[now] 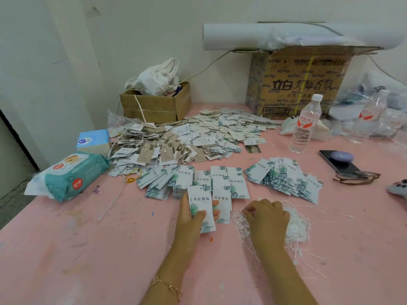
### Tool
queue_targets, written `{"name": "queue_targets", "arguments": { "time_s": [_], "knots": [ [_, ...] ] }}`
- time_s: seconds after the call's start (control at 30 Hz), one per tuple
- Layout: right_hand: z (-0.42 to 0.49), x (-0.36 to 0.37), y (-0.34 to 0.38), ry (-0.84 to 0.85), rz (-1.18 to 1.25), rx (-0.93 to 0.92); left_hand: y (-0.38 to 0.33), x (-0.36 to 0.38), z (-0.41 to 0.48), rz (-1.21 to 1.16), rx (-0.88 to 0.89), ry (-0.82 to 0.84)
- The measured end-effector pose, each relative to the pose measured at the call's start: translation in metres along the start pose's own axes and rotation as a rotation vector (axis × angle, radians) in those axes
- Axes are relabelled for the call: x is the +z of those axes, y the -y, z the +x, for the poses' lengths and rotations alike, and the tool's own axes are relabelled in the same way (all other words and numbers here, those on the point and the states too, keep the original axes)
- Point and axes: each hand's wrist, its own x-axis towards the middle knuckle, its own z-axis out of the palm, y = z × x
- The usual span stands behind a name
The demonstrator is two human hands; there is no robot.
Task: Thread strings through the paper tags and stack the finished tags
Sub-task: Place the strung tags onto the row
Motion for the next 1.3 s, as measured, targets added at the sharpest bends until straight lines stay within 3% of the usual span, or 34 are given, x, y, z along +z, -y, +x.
{"name": "queue_targets", "arguments": {
  "time_s": [0.3, 0.53, 0.63, 0.77, 0.97, 1.13, 1.3],
  "knots": [
    [-0.001, -0.01, 0.003, -0.246, 0.317, -0.058, -0.005, 0.0, -0.003, -0.046, 0.122, 0.02],
    [-0.006, -0.02, 0.012, -0.425, 0.907, -0.14, -0.004, 0.001, -0.006, 0.074, 0.156, 0.03],
    [-0.006, -0.021, 0.016, -0.37, 1.02, -0.175, -0.004, 0.005, -0.007, 0.171, 0.19, 0.042],
    [-0.009, -0.02, 0.02, -0.124, 1.179, -0.194, -0.003, 0.008, -0.009, 0.281, 0.193, 0.081],
    [-0.016, -0.018, 0.028, 0.156, 1.187, -0.262, -0.002, 0.012, -0.01, 0.412, 0.236, 0.132],
    [-0.015, -0.015, 0.027, 0.179, 1.164, -0.303, -0.005, 0.012, -0.01, 0.38, 0.258, 0.104],
    [-0.01, -0.009, 0.021, -0.001, 1.014, -0.298, -0.005, 0.008, -0.008, 0.262, 0.195, 0.012]
  ]
}}
